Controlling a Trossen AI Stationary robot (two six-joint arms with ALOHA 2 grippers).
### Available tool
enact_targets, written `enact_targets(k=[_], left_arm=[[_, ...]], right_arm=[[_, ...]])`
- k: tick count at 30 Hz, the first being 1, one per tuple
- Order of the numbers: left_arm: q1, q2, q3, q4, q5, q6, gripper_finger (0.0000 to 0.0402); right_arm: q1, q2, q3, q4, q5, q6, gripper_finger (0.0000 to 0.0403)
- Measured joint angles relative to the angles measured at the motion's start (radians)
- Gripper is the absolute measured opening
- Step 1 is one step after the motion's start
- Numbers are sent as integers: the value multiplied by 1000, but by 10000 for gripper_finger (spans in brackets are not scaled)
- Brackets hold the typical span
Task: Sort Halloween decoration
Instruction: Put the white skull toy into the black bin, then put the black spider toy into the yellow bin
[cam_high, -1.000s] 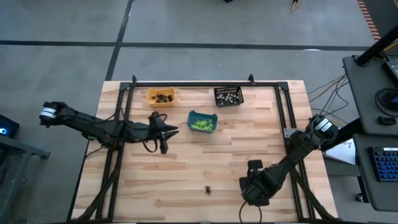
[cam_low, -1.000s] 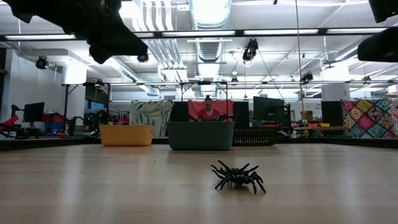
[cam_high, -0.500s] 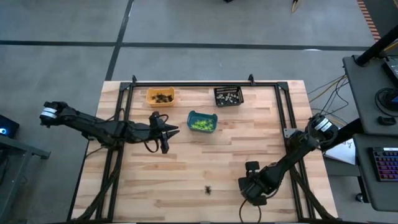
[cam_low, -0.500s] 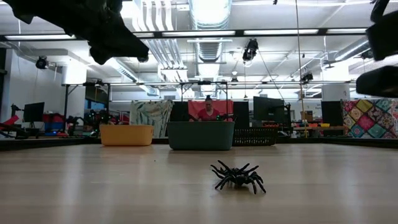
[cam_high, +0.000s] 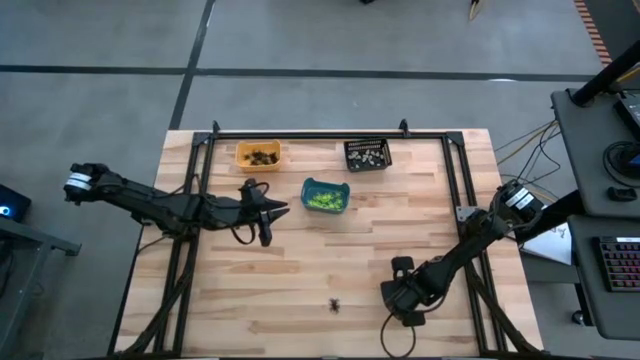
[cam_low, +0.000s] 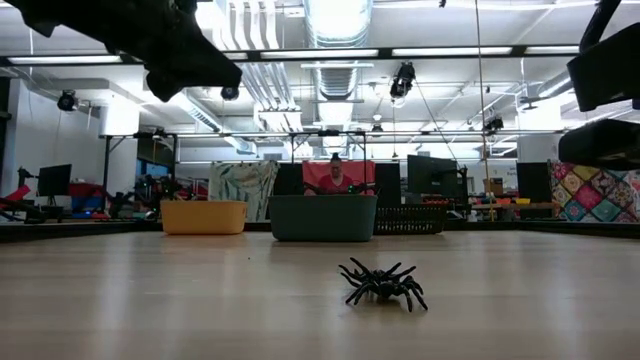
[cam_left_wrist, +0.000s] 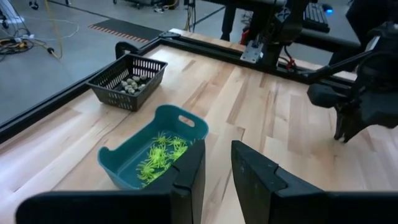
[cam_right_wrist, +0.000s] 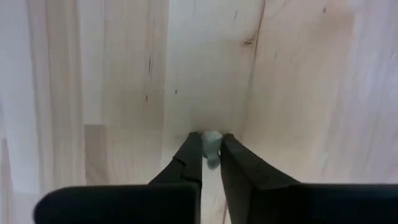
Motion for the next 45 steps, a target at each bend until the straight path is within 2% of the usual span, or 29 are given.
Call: enact_targets(k=[6, 10, 13, 18, 24, 31, 35, 39, 45], left_arm=[[0, 0, 0, 35, 0, 0, 61], [0, 3, 0, 49, 1, -9, 61], [-2, 19, 0, 68, 2, -9, 61], [-2, 59, 0, 93, 2, -7, 61], [-2, 92, 0, 118, 2, -3, 61], [-2, 93, 0, 117, 3, -1, 61], [-2, 93, 0, 121, 3, 4, 62], [-2, 93, 0, 122, 3, 11, 62], [-2, 93, 0, 118, 3, 11, 62]], right_arm=[[-31, -18, 23, -3, 23, 1, 14], [-87, -61, 53, 2, 98, 7, 12], [-153, -90, 77, 0, 193, -10, 12], [-316, -125, 126, 12, 348, -104, 11], [-596, -127, 195, 11, 487, -219, 11], [-976, -120, 203, 12, 461, -323, 11], [-1151, -87, 196, 31, 293, -346, 12], [-1238, -65, 196, 63, 149, -357, 12], [-1256, -63, 196, 72, 141, -362, 12]])
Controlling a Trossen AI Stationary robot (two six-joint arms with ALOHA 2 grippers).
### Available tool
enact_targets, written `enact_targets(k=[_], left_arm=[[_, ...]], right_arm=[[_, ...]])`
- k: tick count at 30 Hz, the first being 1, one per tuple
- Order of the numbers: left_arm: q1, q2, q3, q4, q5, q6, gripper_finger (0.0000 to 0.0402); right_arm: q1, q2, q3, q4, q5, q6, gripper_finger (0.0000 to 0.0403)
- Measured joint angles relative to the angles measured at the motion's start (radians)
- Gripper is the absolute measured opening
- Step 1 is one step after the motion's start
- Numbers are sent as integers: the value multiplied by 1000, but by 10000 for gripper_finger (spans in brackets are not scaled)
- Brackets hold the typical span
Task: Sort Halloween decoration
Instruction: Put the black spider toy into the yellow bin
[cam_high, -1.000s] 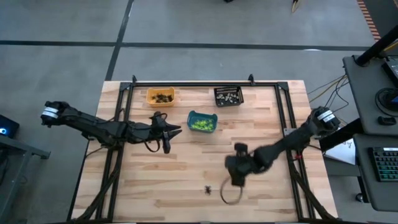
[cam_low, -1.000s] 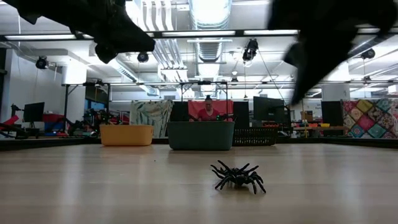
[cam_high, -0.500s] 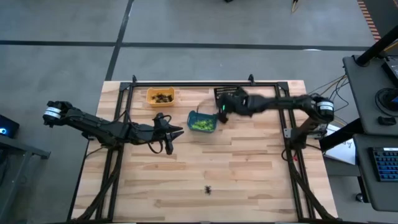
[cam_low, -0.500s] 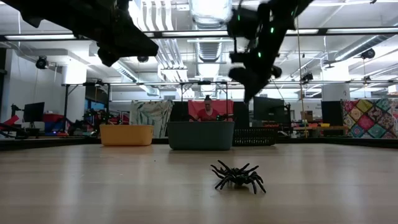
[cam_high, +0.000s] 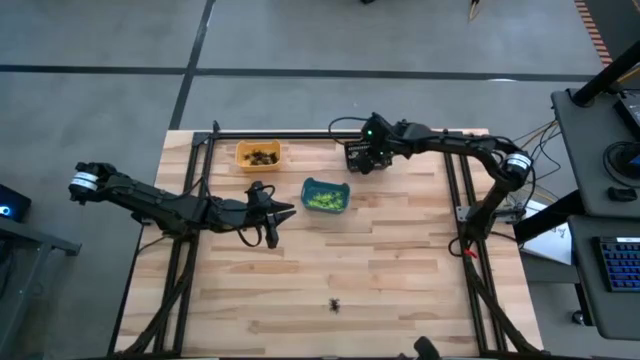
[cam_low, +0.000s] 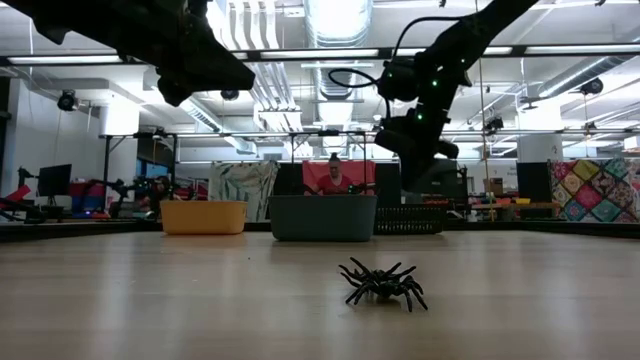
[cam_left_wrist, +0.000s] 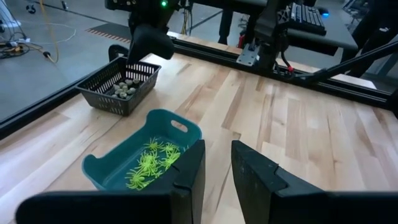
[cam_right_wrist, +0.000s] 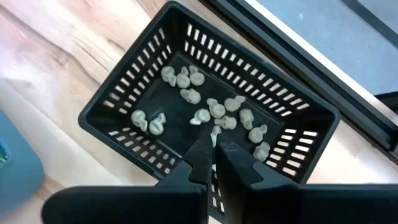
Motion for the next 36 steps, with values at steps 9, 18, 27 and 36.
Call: enact_targets(k=[9, 18, 27, 36], left_arm=[[0, 0, 0, 1, 0, 15, 62], [0, 0, 0, 4, 0, 14, 62], [0, 0, 0, 2, 6, 1, 62], [0, 0, 0, 1, 9, -16, 62]], right_arm=[[2, 0, 0, 16, -1, 6, 13], [2, 0, 0, 17, -5, 44, 71], [30, -40, -1, 19, -4, 51, 123], [181, -131, -1, 34, 16, 72, 112]])
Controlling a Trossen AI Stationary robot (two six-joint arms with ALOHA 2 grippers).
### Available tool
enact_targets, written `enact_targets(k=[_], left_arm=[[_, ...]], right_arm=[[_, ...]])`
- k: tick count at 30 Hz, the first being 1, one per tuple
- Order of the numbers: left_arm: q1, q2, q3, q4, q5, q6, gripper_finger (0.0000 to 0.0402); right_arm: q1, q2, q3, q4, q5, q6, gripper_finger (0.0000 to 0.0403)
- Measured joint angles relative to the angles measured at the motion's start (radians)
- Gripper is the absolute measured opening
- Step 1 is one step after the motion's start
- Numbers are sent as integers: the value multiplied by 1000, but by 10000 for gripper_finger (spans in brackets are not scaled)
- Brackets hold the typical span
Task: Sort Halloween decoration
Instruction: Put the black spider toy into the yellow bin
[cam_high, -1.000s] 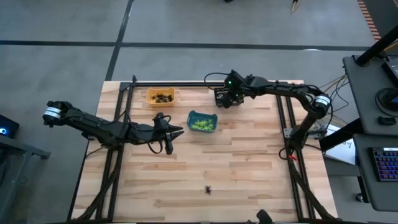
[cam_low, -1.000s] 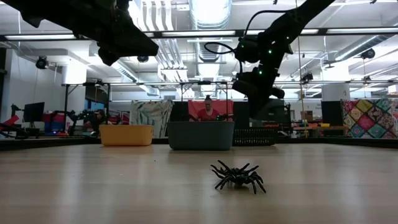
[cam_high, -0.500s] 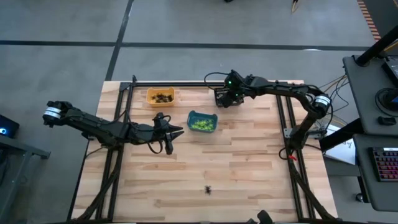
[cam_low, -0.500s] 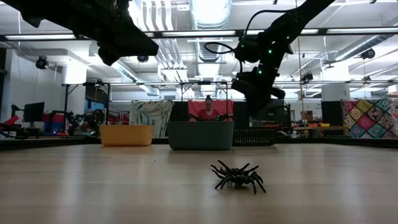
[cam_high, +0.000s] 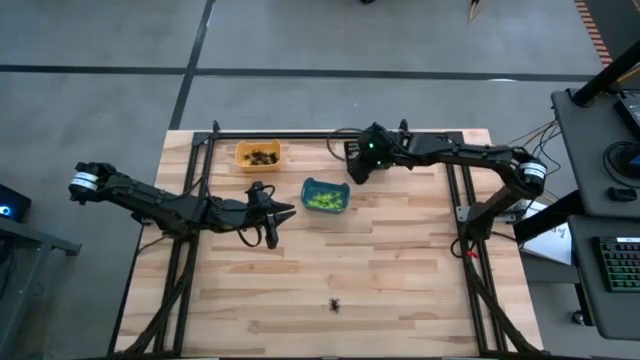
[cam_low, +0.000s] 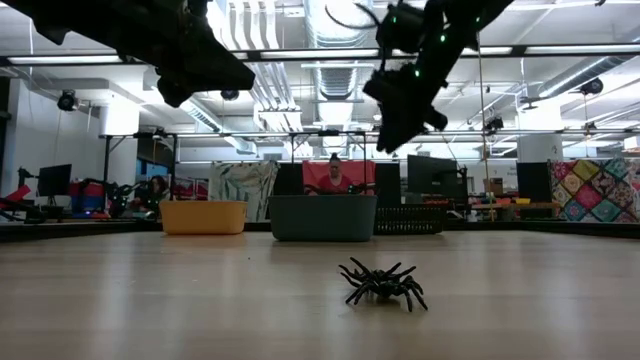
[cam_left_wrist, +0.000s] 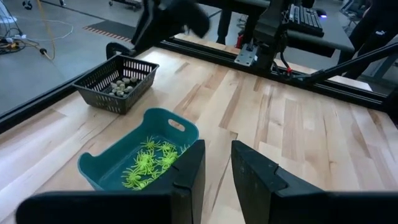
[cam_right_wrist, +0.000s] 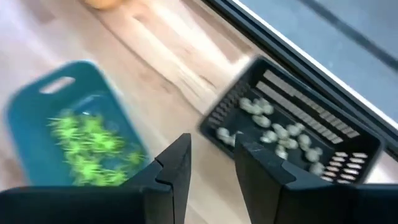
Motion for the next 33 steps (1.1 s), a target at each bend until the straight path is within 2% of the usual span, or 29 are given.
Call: enact_targets(k=[10, 20, 27, 33], left_arm=[[-4, 40, -1, 9, 17, -30, 62], [-28, 90, -1, 46, 52, -31, 62], [-120, 91, -1, 90, 54, -30, 62], [-238, 91, -1, 150, 41, -34, 62]], right_arm=[[230, -38, 0, 53, 95, 13, 96], [401, -38, 0, 61, 104, 81, 93], [582, -38, 0, 65, 108, 111, 89], [762, -34, -4, 120, 169, 116, 90]])
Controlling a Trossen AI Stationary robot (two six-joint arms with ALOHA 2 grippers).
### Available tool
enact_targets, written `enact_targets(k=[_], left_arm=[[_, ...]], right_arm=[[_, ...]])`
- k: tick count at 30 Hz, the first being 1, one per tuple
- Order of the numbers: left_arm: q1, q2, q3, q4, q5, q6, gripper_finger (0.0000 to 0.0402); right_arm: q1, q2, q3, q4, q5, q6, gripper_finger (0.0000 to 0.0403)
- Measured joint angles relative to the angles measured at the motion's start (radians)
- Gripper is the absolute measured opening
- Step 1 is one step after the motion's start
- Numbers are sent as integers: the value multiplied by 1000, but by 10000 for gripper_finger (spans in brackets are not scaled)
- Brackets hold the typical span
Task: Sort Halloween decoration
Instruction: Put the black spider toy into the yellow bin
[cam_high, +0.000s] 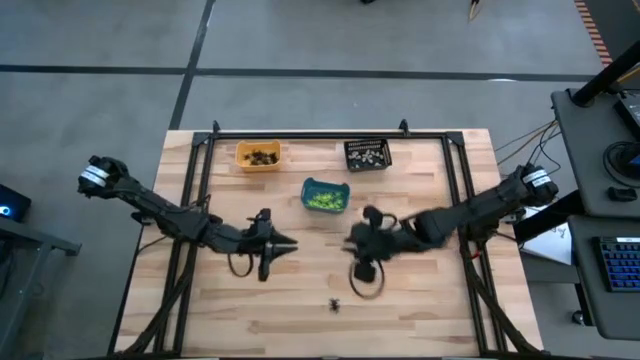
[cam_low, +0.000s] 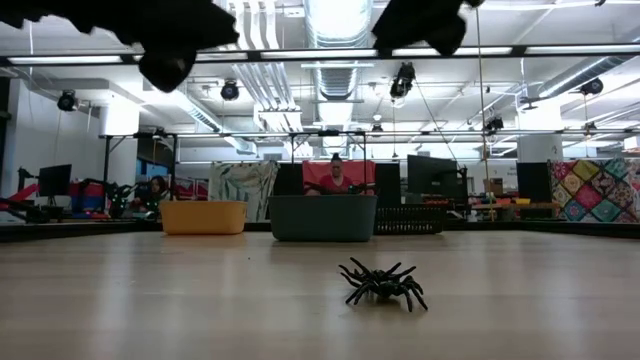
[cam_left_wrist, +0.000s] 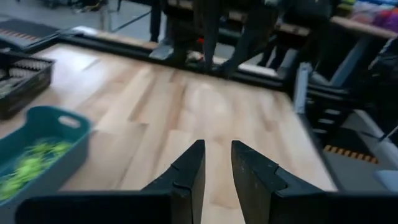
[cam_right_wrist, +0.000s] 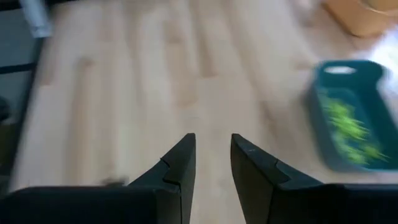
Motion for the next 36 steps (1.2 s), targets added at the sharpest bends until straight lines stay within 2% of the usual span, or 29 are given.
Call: enact_targets(k=[7, 12, 22, 27, 36], left_arm=[[-130, 99, 0, 175, -119, 4, 62], [-162, 226, 0, 339, -121, 9, 62], [-182, 454, 17, 569, -121, -43, 62], [-206, 496, 102, 545, -120, -36, 62], [-214, 498, 264, 288, -121, -4, 62]], right_arm=[[155, 16, -67, 185, 2, -30, 82], [202, 56, -82, 198, 2, -52, 82], [250, 182, -82, 251, -6, -51, 82], [257, 281, -80, 309, 2, -53, 82], [253, 456, -80, 497, 33, -105, 74]])
